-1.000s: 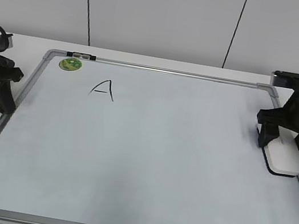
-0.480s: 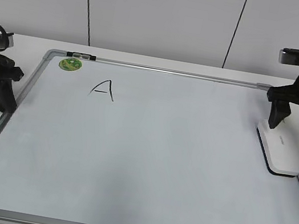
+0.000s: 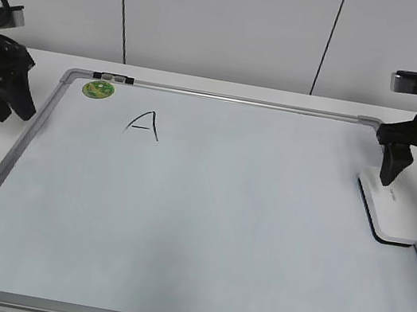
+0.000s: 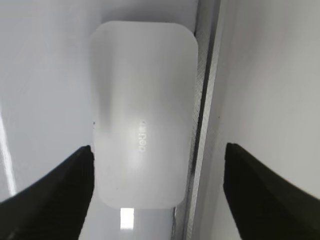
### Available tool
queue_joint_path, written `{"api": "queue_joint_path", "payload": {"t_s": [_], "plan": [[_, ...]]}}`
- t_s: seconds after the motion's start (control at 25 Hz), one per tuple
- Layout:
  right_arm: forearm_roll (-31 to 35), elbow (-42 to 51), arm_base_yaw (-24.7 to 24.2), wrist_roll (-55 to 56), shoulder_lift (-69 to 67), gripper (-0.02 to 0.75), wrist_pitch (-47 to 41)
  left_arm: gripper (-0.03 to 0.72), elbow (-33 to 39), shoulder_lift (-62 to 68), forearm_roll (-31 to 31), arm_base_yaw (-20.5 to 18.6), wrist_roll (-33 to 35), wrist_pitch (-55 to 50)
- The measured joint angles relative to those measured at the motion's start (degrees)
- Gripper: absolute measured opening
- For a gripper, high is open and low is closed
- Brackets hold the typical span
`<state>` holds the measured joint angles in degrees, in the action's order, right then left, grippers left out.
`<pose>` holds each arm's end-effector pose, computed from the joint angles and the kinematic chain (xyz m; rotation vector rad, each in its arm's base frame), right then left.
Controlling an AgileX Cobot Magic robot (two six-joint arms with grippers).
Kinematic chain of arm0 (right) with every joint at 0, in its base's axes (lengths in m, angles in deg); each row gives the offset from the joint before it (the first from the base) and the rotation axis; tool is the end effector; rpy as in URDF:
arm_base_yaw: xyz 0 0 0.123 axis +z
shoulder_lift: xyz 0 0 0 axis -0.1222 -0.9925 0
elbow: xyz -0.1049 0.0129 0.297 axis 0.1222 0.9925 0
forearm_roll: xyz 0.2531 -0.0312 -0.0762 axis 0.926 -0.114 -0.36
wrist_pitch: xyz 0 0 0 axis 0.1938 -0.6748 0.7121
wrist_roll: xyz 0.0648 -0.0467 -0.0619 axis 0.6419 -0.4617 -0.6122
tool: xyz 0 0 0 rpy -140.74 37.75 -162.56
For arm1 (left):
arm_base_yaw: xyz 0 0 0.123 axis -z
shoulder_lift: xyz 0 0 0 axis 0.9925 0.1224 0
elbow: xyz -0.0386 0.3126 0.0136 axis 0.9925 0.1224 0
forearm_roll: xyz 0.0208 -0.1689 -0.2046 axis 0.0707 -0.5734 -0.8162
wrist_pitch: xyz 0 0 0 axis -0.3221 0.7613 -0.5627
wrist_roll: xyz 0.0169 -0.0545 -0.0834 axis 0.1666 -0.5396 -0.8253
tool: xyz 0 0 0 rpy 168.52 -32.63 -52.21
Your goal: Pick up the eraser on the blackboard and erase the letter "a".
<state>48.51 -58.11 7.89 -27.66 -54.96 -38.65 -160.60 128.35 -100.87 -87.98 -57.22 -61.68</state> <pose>0.4475 0.0047 0.2171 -0.1069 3.0778 -0.0330 0.4638 0.0025 0.1857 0.1574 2.9991 -0.5726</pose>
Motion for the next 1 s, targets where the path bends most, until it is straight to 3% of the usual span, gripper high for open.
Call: {"api": "queue_joint_path", "payload": {"t_s": [0.56, 1.0], "plan": [[1.24, -0.03, 0.0, -0.13, 10.55, 0.596, -1.43, 0.377, -2.49, -10.63, 3.44, 0.21, -4.77, -2.2], [4.07, -0.03, 0.0, -0.29, 21.93, 0.593, -2.17, 0.377, 10.99, -29.73, 5.19, 0.22, -5.03, -2.66]]}}
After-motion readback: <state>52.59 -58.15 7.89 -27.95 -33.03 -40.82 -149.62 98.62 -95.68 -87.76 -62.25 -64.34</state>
